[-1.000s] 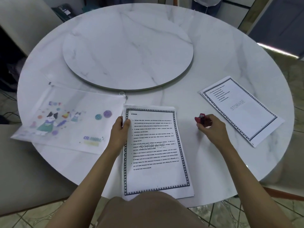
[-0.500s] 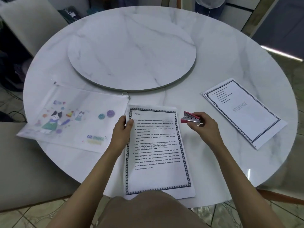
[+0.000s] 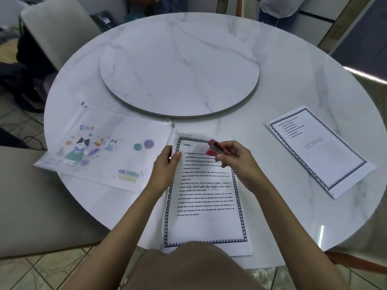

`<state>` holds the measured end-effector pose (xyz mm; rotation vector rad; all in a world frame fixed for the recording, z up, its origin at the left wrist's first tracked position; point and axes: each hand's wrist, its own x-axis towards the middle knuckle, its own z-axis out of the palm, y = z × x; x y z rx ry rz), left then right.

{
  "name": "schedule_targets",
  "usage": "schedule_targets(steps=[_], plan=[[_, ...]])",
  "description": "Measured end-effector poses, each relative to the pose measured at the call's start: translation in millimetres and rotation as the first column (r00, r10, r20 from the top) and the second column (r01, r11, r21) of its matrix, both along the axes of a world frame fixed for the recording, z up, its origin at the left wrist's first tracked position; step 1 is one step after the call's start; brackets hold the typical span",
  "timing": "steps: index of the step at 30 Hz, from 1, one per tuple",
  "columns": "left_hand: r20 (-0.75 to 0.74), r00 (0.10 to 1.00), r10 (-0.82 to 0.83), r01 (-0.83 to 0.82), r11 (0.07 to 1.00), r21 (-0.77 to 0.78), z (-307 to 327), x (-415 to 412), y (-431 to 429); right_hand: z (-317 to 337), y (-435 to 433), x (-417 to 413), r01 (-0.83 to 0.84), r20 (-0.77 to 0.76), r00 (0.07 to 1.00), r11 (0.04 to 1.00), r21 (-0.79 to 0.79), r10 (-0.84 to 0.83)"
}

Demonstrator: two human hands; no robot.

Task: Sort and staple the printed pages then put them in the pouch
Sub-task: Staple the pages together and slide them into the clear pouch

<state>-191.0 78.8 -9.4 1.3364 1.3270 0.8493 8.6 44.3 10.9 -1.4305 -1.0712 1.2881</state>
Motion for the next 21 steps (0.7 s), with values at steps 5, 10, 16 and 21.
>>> schedule_targets(steps=[5,10,16,21], plan=[[0.014,1.000,0.001,-0.001,1.000,-0.007,1.6,0.1,-1.9,8.9,0.0,-3.2,-0.012,-0.010,1.000,0.999,0.044,0.013],[0.027,1.000,-0.005,0.006,1.000,-0.018,1.9,-0.6,-3.2,8.2,1.6,-8.1,0.023,-0.116,0.993,0.995,0.096,-0.012],[-0.001,1.000,-0.019,0.019,1.000,-0.012,7.1,0.9,-5.9,8.8,8.9,-14.6,0.062,-0.499,0.866,0.996,0.069,-0.019],[-0.007,1.000,-0.029,0.029,1.000,-0.001,9.9,1.7,-7.5,17.0,14.0,-19.4,0.078,-0.490,0.871,0.993,0.092,-0.023]])
